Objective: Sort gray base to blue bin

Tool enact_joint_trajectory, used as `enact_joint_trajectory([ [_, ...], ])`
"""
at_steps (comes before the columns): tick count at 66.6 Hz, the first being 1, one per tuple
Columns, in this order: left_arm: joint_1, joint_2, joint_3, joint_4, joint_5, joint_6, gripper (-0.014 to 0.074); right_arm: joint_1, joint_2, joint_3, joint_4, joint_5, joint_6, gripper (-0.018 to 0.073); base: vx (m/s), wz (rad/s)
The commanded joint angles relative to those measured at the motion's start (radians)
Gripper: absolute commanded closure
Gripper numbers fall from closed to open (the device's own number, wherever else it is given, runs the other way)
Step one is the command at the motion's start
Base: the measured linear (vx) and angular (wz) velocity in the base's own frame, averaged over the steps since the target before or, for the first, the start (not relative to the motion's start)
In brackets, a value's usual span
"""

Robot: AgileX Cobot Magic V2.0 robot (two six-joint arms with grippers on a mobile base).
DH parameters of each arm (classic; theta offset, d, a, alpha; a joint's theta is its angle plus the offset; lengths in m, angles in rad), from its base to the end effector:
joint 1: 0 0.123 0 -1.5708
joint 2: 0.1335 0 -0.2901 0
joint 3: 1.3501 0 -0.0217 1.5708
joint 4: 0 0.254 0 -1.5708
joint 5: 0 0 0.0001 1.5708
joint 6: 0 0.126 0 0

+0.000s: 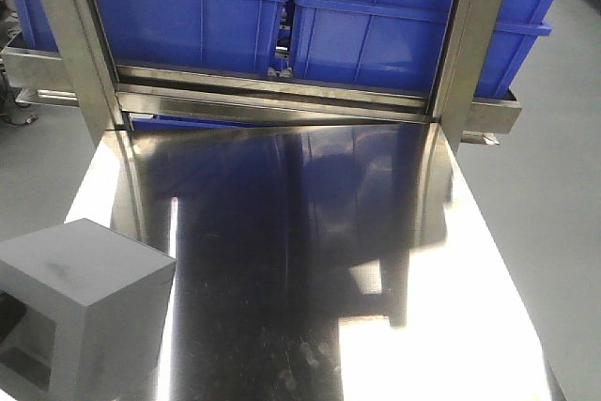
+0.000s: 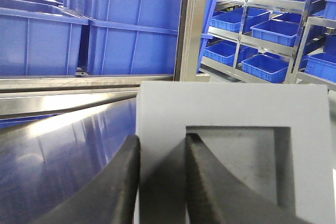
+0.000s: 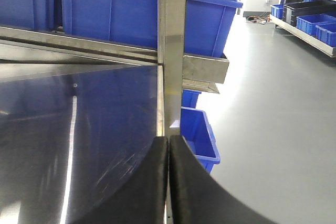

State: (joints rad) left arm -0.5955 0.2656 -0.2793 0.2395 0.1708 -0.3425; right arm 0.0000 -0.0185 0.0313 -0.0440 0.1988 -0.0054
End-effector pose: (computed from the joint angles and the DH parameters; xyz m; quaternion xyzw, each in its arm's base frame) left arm 0.0930 -0.0568 0.2746 0.1633 0.7112 -0.2212 0.6470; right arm 0.0885 -0.0011 0.1811 -0.0153 0.7495 -0.0193 0.6616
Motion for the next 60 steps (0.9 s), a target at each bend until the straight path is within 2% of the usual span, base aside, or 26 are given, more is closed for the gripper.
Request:
enact_joint_trajectory([
  [1,-0.006,0.005,-0.031,-0.006,-0.099,-0.004,0.0603,-0.005,-0.008,0.006,-0.008,-0.072,-0.007,0.0564,0.0,0.0],
  [27,-0.006,0.005,-0.031,-0.006,-0.099,-0.004,0.0603,-0.005,-0.008,0.006,-0.008,-0.073,-0.007,0.0564,-0.01,-0.13],
  [60,-0.006,0.005,-0.031,-0.006,-0.099,-0.004,0.0603,-0.005,-0.008,0.006,-0.008,-0.073,-0.007,0.0564,-0.07,-0.63],
])
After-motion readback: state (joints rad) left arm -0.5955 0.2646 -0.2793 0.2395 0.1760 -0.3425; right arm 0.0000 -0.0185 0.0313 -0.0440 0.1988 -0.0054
